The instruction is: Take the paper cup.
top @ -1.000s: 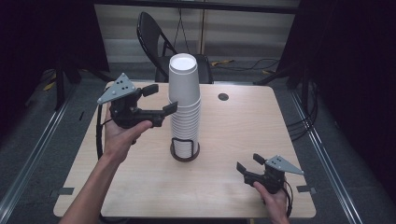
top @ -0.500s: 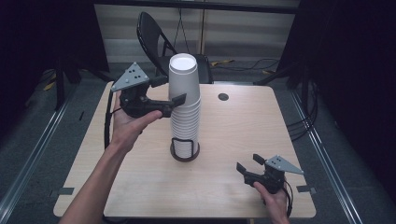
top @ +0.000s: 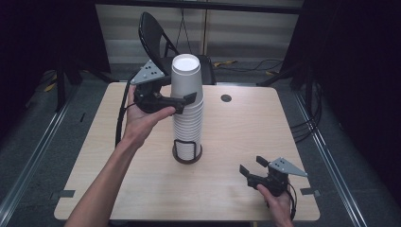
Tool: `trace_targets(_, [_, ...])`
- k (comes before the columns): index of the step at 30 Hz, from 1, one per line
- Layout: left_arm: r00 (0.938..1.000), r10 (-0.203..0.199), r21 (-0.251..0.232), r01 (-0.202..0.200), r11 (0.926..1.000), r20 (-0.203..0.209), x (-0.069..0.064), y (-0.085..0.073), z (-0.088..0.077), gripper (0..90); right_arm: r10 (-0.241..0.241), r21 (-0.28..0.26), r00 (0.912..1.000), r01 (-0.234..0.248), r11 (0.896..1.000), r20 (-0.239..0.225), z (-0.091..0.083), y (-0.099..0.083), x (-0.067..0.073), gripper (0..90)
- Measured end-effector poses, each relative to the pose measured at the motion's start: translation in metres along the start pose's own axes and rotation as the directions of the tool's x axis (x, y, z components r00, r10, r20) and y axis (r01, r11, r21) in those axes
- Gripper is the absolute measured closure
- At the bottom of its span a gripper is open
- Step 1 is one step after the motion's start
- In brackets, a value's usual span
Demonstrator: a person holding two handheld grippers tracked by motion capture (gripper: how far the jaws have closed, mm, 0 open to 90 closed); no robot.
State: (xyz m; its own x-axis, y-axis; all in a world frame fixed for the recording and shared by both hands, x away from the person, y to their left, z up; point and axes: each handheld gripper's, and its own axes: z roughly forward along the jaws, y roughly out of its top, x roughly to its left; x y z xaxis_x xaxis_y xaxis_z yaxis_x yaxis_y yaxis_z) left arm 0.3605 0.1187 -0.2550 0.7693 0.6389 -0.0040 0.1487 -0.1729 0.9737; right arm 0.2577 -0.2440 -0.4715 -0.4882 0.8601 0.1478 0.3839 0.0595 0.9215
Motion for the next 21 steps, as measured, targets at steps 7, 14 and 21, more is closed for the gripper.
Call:
trace_targets(7, [1.0, 0.009, 0.041, -0.009, 0.9991, -0.003, -0.001, -0.002, 0.015, 9.1, 0.0, 0.0, 1.0, 0.0, 1.0, 0.001, 0.0, 0.0, 0.0, 20.7])
trace_targets(14, [1.0, 0.005, 0.051, -0.005, 0.9987, -0.001, 0.0, -0.005, 0.021, 9.1, -0.003, 0.002, 1.0, 0.003, 1.0, 0.001, 0.0, 0.0, 0.0, 20.7])
trace_targets(21, [0.9998, 0.019, 0.054, -0.018, 0.9984, -0.007, -0.001, -0.003, 0.021, 10.6, 0.0, 0.003, 1.0, 0.0, 1.0, 0.002, 0.0, 0.0, 0.0, 20.7])
